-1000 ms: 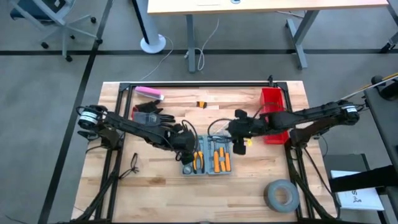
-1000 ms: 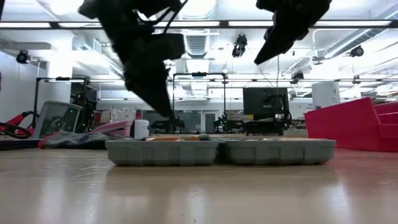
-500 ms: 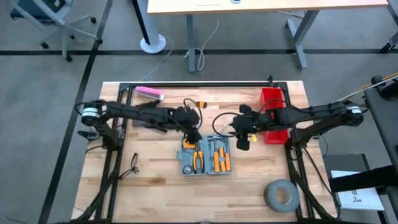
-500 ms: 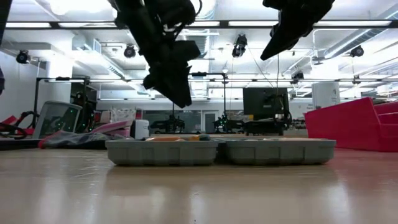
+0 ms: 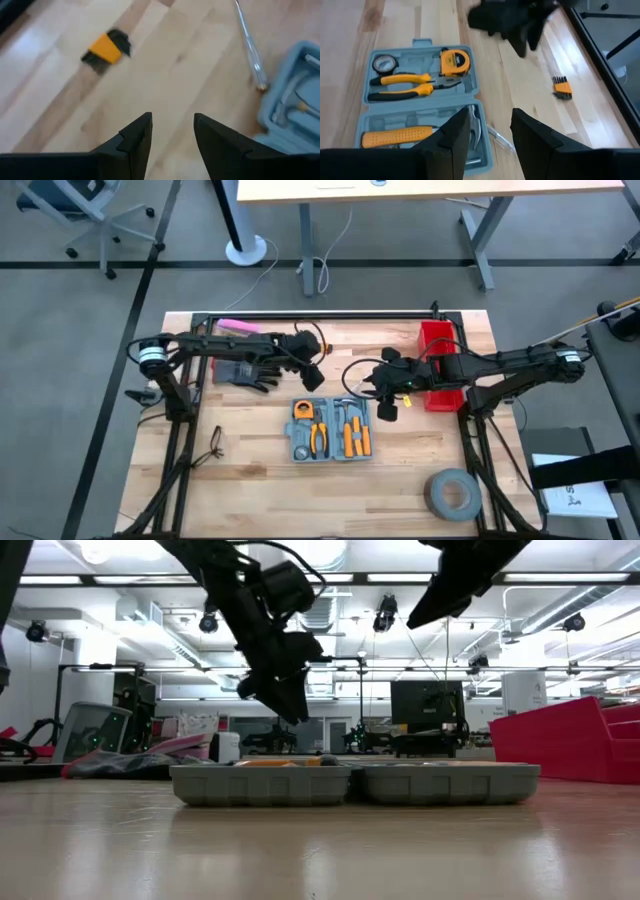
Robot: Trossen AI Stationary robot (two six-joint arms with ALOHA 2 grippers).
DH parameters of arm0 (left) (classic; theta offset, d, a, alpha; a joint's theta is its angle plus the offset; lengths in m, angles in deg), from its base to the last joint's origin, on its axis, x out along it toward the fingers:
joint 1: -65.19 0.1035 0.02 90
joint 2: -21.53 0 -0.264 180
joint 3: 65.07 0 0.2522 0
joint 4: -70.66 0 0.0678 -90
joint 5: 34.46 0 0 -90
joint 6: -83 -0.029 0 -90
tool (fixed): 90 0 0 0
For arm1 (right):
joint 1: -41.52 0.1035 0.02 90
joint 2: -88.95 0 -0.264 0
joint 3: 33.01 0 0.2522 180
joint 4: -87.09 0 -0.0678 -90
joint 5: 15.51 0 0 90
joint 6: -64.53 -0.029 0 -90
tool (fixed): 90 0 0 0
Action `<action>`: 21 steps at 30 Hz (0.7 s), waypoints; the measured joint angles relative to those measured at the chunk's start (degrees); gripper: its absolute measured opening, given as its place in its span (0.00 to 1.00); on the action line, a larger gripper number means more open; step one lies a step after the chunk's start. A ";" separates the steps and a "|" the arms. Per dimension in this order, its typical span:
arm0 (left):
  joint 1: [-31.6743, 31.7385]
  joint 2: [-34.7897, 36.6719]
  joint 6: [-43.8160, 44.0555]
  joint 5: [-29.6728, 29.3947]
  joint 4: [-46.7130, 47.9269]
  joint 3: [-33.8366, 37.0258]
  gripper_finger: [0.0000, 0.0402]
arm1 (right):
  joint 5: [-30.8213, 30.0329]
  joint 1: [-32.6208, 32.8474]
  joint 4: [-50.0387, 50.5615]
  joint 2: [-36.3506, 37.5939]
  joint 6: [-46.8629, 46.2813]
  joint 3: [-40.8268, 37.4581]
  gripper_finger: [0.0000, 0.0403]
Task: Prefit tool cases
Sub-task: Put the hex key set into the pre-fit tool case
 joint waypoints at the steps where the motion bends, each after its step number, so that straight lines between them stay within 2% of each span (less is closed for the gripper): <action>1: 0.49 -0.61 -0.45 0.04 0.02 -0.86 0.38 | 0.00 0.00 -0.29 0.00 -0.21 0.00 0.31; 8: 3.71 -7.88 -3.53 0.10 3.66 -12.07 0.38 | 0.06 0.02 -1.21 0.00 -1.14 -0.39 0.32; 21: 6.94 -27.96 -4.21 0.06 23.86 -38.68 0.40 | 0.17 0.17 -0.32 0.02 -2.46 -0.50 0.29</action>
